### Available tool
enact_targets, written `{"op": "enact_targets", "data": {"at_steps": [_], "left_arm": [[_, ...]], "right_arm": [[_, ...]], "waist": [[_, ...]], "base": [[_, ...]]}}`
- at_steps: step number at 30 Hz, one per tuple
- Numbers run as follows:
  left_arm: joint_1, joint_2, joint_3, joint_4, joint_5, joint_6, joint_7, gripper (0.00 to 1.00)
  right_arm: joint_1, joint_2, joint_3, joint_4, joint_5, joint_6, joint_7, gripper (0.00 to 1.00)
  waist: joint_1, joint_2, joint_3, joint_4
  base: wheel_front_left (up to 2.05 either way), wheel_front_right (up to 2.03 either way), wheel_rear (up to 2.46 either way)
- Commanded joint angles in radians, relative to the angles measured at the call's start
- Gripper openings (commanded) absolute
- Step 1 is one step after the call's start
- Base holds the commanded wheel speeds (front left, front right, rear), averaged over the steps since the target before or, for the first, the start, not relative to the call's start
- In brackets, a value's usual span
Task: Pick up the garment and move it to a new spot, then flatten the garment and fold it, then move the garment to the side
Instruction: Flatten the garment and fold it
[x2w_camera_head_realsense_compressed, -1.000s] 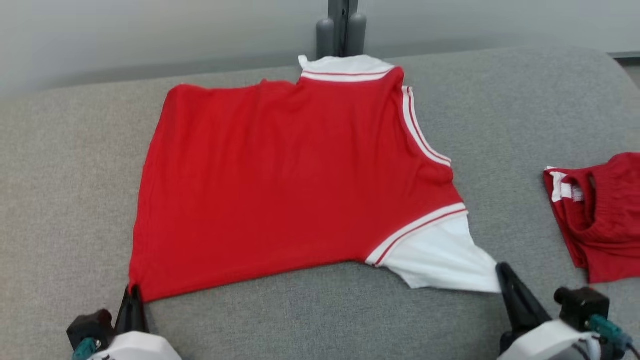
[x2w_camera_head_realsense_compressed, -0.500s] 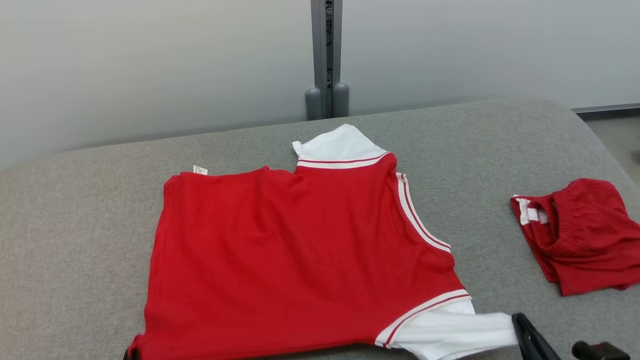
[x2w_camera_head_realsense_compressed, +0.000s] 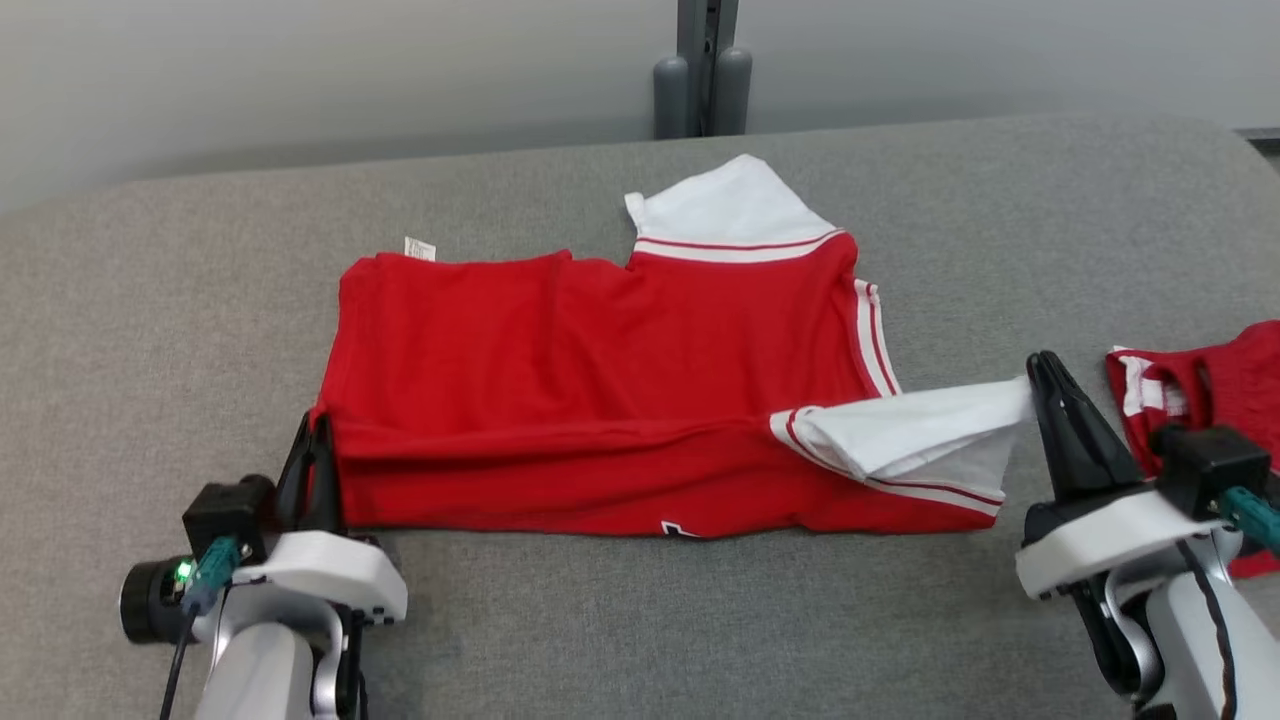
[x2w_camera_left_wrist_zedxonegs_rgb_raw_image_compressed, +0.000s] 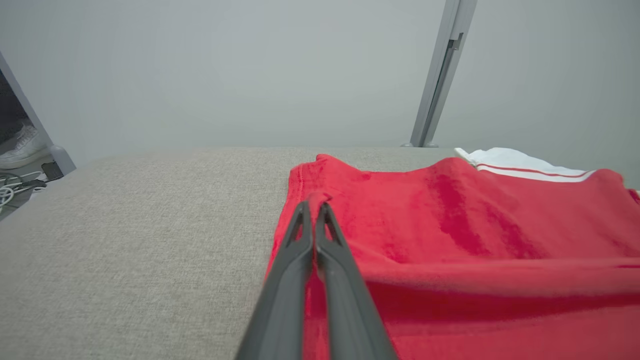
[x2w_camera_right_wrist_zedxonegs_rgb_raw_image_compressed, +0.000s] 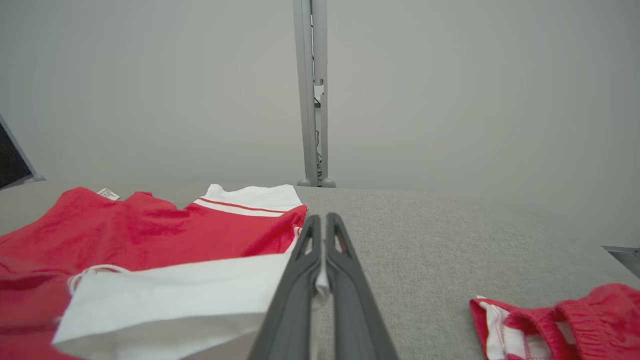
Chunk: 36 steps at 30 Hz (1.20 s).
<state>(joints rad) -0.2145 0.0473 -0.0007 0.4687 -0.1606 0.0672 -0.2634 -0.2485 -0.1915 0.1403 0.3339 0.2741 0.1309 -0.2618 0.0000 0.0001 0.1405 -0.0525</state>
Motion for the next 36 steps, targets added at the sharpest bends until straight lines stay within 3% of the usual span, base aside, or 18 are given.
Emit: {"op": "enact_targets", "data": {"at_steps": [1, 9, 10, 11, 12, 13, 23, 29, 36], "left_arm": [[-0.054, 0.006, -0.014, 0.035, -0.007, 0.007, -0.001, 0.00], [-0.177, 0.006, -0.041, 0.145, -0.017, 0.041, -0.001, 0.00], [-0.183, 0.006, -0.041, 0.143, -0.020, 0.044, -0.001, 0.00], [-0.188, 0.006, -0.039, 0.137, -0.020, 0.049, -0.001, 0.00], [-0.191, 0.006, -0.034, 0.126, -0.020, 0.055, -0.001, 0.49], [-0.189, 0.006, -0.029, 0.123, -0.026, 0.061, -0.001, 1.00], [-0.063, 0.006, -0.022, 0.021, -0.061, 0.093, -0.001, 1.00], [0.031, 0.006, -0.051, 0.035, -0.097, 0.102, -0.001, 1.00], [0.034, 0.006, -0.055, 0.071, -0.110, 0.089, -0.001, 1.00]], "right_arm": [[-0.050, -0.010, 0.012, 0.034, -0.014, 0.000, -0.004, 0.00], [-0.214, -0.007, 0.056, 0.190, -0.017, 0.000, -0.004, 0.00], [-0.225, -0.002, 0.055, 0.207, -0.014, 0.000, -0.004, 0.04], [-0.236, 0.002, 0.053, 0.230, -0.013, 0.000, -0.004, 0.61], [-0.255, 0.008, 0.043, 0.221, -0.012, 0.000, -0.004, 1.00], [-0.265, 0.009, 0.035, 0.215, -0.021, 0.000, -0.004, 1.00], [-0.146, 0.042, -0.082, 0.139, -0.032, 0.000, -0.004, 1.00], [0.016, 0.035, -0.025, 0.137, -0.011, 0.000, -0.004, 1.00], [0.065, 0.044, 0.033, 0.187, 0.006, 0.000, -0.004, 1.00]], "waist": [[0.0000, -0.0001, 0.057, 0.028], [0.0000, -0.0001, 0.123, 0.027], [0.0000, -0.0001, 0.126, 0.028], [0.0000, -0.0001, 0.129, 0.028], [0.0000, -0.0001, 0.132, 0.027], [0.0000, -0.0001, 0.134, 0.027], [0.0000, -0.0001, 0.115, 0.031], [0.0000, -0.0001, 0.093, 0.027], [0.0000, -0.0001, 0.085, 0.021]], "base": [[0.00, 0.00, 0.00], [0.00, 0.00, 0.00], [0.00, 0.00, 0.00], [0.00, 0.00, 0.00], [0.00, 0.00, 0.00], [0.00, 0.00, 0.00], [0.00, 0.00, 0.00], [0.00, 0.00, 0.00], [0.00, 0.00, 0.00]]}}
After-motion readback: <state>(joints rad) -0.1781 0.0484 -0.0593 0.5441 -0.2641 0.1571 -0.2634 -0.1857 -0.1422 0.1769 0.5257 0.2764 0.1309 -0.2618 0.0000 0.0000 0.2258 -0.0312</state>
